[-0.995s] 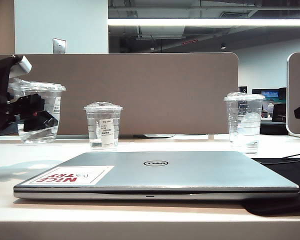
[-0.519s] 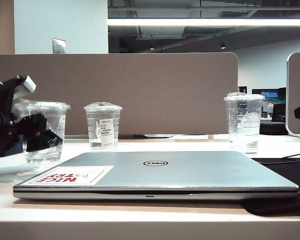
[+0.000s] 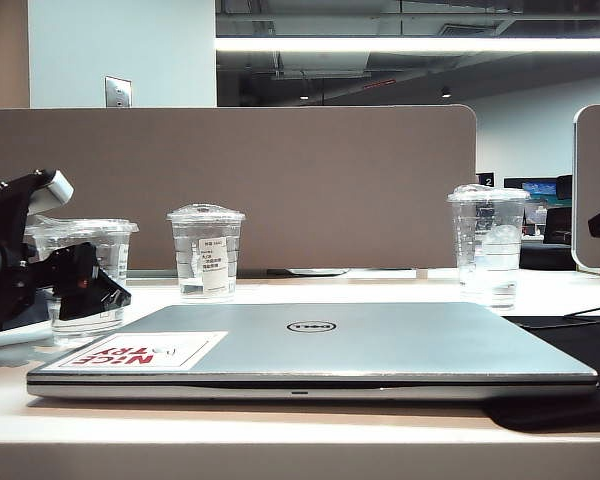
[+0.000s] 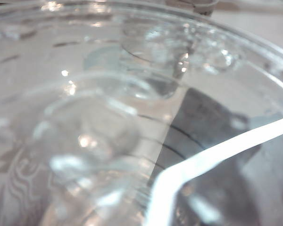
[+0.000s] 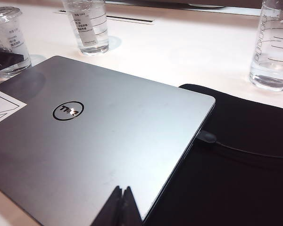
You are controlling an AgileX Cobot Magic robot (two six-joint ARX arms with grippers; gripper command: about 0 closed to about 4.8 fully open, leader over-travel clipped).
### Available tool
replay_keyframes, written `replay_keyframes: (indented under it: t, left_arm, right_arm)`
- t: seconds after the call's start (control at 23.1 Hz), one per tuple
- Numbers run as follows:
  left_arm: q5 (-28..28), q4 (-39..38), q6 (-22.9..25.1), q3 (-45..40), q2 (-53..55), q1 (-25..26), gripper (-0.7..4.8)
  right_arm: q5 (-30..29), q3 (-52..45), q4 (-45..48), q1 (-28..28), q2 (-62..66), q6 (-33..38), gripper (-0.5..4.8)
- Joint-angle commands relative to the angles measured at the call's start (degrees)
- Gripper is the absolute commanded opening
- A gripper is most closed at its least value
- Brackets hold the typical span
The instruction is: Pick up the coffee cup on the middle and place it on the left side of the laptop.
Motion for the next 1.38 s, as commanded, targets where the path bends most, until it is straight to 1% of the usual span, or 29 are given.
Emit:
replay_keyframes:
  t: [0.04, 0.09, 0.22, 0.35, 0.39, 0.48, 0.65, 1.0, 1.21, 1.3, 1.34, 1.38]
  left_arm:
    - [0.7, 1.1, -1.0, 0.1, -0.1, 0.1, 3.88]
    - [1.7, 1.1, -1.2, 0.1, -0.1, 0.1, 4.08]
    - [4.1, 1.1, -1.2, 0.1, -0.3, 0.1, 4.14]
    - [4.6, 1.2, -1.2, -0.8, -1.2, 0.1, 4.14]
    - [4.6, 1.2, -1.2, -1.8, -2.4, 0.1, 4.25]
    - [4.4, 1.2, -0.6, -3.7, -4.5, 0.5, 4.69]
    - [3.7, 1.1, 0.3, -8.8, -11.3, 1.8, 4.69]
    - [0.9, 1.1, 0.7, -14.8, -19.6, 1.8, 4.69]
    - [1.0, 1.2, 0.6, -18.1, -24.7, 1.7, 4.66]
    - [0.9, 1.2, 0.0, -19.4, -27.4, 1.7, 4.41]
    - [1.0, 1.2, -0.1, -20.9, -30.5, 1.7, 3.55]
    - [1.0, 1.2, -0.1, -22.4, -33.7, 1.7, 2.56]
  right_arm:
    - [0.0, -0.2, 1.0, 0.0, -0.1, 0.0, -0.05]
    - [0.0, -0.2, 1.0, 0.1, -0.1, 0.0, -0.05]
    - [0.0, -0.2, 1.0, 0.1, -0.1, 0.0, -0.05]
    - [0.0, -0.2, 1.0, 0.1, -0.1, 0.0, -0.05]
    - [0.0, -0.2, 1.0, 0.1, -0.1, 0.0, -0.05]
    - [0.0, -0.2, 1.0, 0.1, -0.1, 0.0, -0.05]
    - [0.0, -0.2, 1.0, 0.1, -0.2, 0.0, -0.05]
    - [0.0, -0.2, 1.0, 0.0, -2.5, 0.0, -0.05]
    - [0.0, -0.2, 1.0, -0.2, -5.9, 0.0, -0.05]
    - [-0.1, -0.2, 1.0, -0.9, -6.9, 0.0, -0.05]
    - [-0.1, -0.2, 1.0, -2.2, -7.6, 0.0, -0.05]
    - [-0.1, -0.2, 1.0, -3.7, -8.3, 0.0, -0.05]
